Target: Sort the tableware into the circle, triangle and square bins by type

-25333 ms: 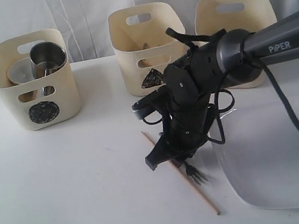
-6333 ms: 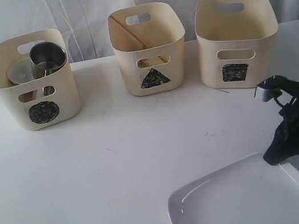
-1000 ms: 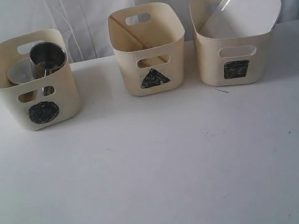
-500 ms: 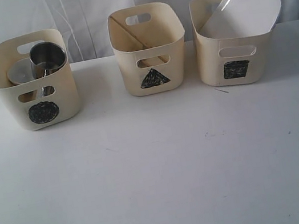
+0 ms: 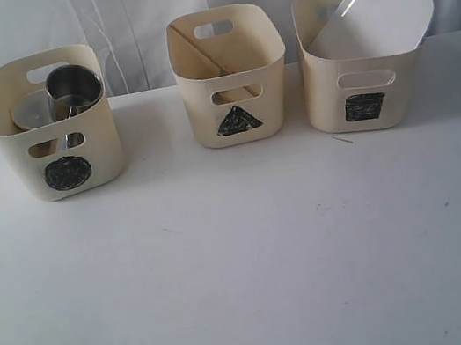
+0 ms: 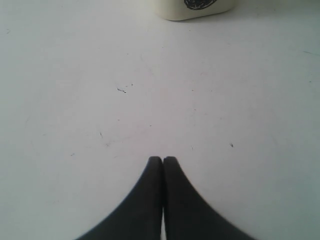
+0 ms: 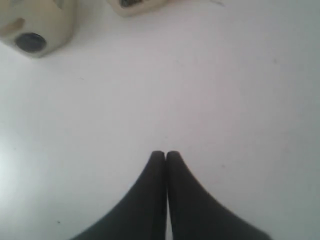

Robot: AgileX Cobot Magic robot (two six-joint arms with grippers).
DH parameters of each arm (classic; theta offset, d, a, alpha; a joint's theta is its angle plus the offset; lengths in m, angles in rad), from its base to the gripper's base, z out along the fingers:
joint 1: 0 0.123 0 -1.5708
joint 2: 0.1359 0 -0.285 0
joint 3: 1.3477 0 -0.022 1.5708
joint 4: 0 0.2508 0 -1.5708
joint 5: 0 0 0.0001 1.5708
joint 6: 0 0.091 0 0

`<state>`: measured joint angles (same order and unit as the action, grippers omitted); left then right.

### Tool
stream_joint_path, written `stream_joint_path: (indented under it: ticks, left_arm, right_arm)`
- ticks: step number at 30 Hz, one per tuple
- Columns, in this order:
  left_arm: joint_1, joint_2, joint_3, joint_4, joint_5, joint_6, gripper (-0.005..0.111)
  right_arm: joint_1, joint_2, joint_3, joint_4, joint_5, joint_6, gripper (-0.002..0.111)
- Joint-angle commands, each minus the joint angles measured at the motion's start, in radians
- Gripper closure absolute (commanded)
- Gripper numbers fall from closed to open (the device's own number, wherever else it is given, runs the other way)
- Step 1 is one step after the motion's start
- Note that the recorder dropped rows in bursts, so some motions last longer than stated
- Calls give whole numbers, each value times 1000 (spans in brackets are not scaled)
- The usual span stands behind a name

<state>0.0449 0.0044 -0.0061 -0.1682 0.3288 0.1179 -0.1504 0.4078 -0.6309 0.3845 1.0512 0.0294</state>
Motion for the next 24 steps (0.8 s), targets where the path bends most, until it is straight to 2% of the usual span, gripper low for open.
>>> stream_joint_path:
  ticks: [1,6,8,10,14,16,18,20,23,24]
  left_arm:
    - [3,-4,6,-9,7,-6,107]
    - [3,-4,6,-9,7,-6,107]
    - [3,-4,6,-9,7,-6,107]
    - [3,-4,6,-9,7,-6,107]
    - [3,-4,6,-9,7,-6,107]
    - [3,-4,6,-9,7,-6,107]
    - [3,-4,6,-9,7,-6,107]
    - [3,-4,6,-9,7,-6,107]
    - [3,-4,6,-4,6,-6,107]
    - [3,-4,6,2,4,-6,107]
  right_arm:
    - [-1,-58,13,-126,49,71,108]
    - [-1,-116,13,-218,-148,-19,108]
    - [-1,-136,61,-247,-346,-77,108]
    - [-1,-166,139,-250,-550,-113,108]
    - [-1,-279,421,-250,-1018,-122,108]
    - [-1,-337,553,-250,-1159,-122,108]
    - [-1,-404,631,-250,-1169,-122,108]
    - [-4,-408,631,-303,-904,-122,108]
    - [-4,-408,631,-395,-696,-122,108]
    - [-4,-408,631,-438,-694,-125,108]
